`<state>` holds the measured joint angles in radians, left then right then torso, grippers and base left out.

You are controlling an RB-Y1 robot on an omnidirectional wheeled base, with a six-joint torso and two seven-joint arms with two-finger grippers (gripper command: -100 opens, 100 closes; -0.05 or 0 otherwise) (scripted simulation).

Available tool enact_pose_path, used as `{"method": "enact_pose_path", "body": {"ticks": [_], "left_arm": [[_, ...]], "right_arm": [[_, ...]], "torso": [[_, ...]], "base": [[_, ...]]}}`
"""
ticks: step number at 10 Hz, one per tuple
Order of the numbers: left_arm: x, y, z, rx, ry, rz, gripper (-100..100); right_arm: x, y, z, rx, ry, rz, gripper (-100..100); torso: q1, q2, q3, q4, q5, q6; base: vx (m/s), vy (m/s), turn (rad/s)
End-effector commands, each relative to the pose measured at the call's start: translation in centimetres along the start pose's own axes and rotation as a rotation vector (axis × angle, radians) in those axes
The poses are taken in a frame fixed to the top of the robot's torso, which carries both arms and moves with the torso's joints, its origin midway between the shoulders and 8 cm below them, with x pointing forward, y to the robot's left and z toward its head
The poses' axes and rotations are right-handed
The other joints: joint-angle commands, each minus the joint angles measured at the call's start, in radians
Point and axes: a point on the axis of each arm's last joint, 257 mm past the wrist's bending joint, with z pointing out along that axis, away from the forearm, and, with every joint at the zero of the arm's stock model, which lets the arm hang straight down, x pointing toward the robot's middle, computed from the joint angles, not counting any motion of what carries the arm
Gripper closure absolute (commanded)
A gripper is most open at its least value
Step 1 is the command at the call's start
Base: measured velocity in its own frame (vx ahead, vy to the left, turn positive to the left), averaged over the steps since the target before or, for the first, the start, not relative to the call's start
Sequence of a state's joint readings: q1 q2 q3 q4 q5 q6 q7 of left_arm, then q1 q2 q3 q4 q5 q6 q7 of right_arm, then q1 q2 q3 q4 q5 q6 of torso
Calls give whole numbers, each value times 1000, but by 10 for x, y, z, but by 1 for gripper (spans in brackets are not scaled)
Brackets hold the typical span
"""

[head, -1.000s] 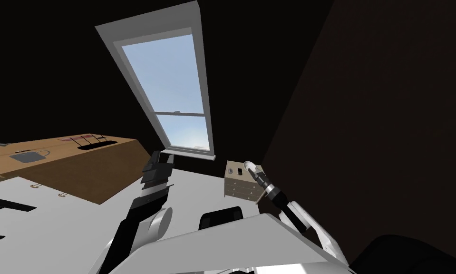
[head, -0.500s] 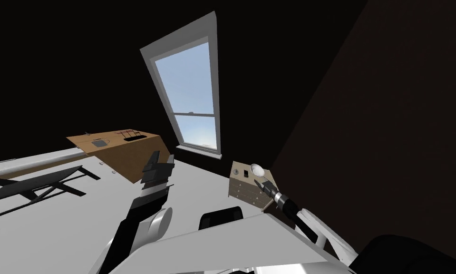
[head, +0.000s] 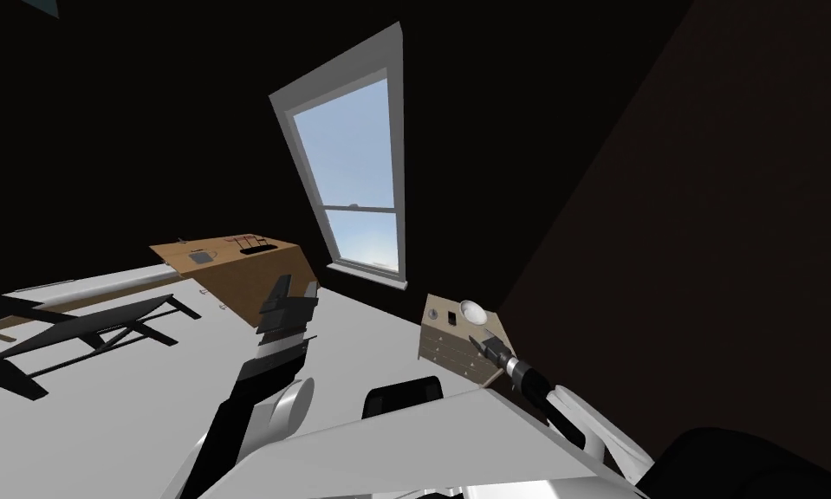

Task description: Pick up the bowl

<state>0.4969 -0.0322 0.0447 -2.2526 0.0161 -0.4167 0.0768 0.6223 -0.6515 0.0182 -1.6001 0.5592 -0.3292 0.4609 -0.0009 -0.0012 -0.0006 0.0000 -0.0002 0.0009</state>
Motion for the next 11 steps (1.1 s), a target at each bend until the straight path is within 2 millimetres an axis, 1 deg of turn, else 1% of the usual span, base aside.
{"method": "enact_pose_path", "body": {"ticks": [1, 2, 3, 4, 5, 6, 7, 8, 9, 10, 11], "left_arm": [[0, 0, 0, 0, 0, 0, 0], [0, 0, 0, 0, 0, 0, 0], [0, 0, 0, 0, 0, 0, 0], [0, 0, 0, 0, 0, 0, 0], [0, 0, 0, 0, 0, 0, 0], [0, 0, 0, 0, 0, 0, 0], [0, 0, 0, 0, 0, 0, 0], [0, 0, 0, 0, 0, 0, 0], [0, 0, 0, 0, 0, 0, 0], [0, 0, 0, 0, 0, 0, 0], [0, 0, 0, 0, 0, 0, 0]], "right_arm": [[20, -18, -5, 23, 59, -57, -100], [27, -22, -7, 31, 72, -54, -100], [43, -39, -14, 51, 125, -107, -100], [49, -43, -17, 60, 139, -104, -100], [67, -61, -26, 82, 195, -152, -100], [70, -63, -28, 87, 203, -151, -100], [79, -76, -34, 99, 241, -199, -100], [87, -82, -39, 110, 260, -195, -100], [99, -98, -47, 127, 306, -238, -100], [107, -103, -52, 138, 323, -235, -100], [115, -116, -60, 150, 361, -274, -100]], "torso": [[0, 0, 0, 0, 0, 0], [0, -1, 0, 0, 0, -1], [0, -1, 0, 0, 0, 0], [1, -1, -1, 0, 0, 0], [1, -1, -1, 0, 0, 0], [1, -2, -1, 0, 0, -1], [1, -1, -1, 0, 0, 0], [1, -2, -1, 0, 0, -1], [1, -2, -1, 0, 0, 0], [1, -2, -1, 0, 0, -1], [1, -2, -1, 0, 0, 0]], "base": [[13, 18, 214], [17, 10, 117], [22, 19, 163], [21, 17, 111], [26, 26, 254], [30, 14, 88], [38, 21, 185], [34, 14, 97], [39, 22, 157], [33, 13, 88], [42, 20, 169]]}}
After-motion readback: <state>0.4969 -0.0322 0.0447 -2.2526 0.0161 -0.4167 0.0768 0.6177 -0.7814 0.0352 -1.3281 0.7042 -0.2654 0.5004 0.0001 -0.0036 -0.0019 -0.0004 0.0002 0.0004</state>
